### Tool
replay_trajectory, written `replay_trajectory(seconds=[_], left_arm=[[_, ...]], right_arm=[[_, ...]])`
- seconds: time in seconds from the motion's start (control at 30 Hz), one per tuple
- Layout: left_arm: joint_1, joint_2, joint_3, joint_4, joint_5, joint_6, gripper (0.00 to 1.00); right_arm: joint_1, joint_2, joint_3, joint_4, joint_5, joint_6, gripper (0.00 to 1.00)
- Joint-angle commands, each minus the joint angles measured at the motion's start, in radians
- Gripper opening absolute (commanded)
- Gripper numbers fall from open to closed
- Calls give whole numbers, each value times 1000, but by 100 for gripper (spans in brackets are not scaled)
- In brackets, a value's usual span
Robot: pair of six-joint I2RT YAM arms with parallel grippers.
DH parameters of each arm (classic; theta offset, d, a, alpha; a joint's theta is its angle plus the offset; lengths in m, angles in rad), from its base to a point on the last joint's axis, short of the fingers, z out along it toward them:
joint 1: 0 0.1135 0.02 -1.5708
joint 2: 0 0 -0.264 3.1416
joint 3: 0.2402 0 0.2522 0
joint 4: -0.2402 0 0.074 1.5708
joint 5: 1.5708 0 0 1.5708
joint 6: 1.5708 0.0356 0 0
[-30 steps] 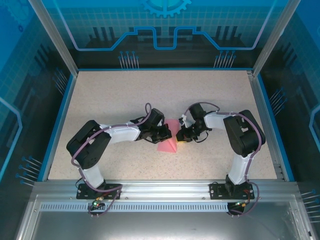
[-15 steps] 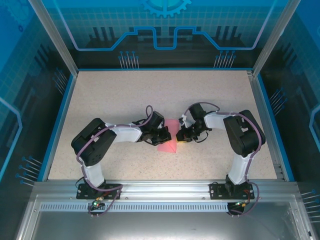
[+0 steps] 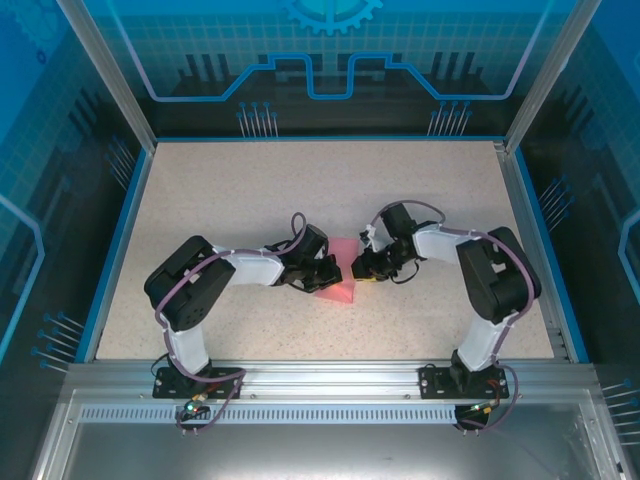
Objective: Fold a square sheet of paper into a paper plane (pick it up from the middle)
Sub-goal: Fold the triangle a second time at the center of the table.
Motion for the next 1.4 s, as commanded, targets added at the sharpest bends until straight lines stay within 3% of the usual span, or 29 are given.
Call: replay_trajectory(seconds=[0.0,0.2,0.3,0.53,1.37], left_arm=[[-10,18,-28,-32,-23,-10,0],[-9,20,-27,-30,-20,-10,0],[-9,18,-28,-30,-19,-11,0],[-9,15,-27,-28,-17,-10,0],[-10,15,-28,-35,-23,-11,0]], right_arm=[[1,-81,-30,-13,6,36,29],[86,-111,-85,55,-39,106,14],[143,-85,-90,78,-17,135,12],[165,-54,-101,125,-13,167,11],[151,10,-108,43,41,107,12]])
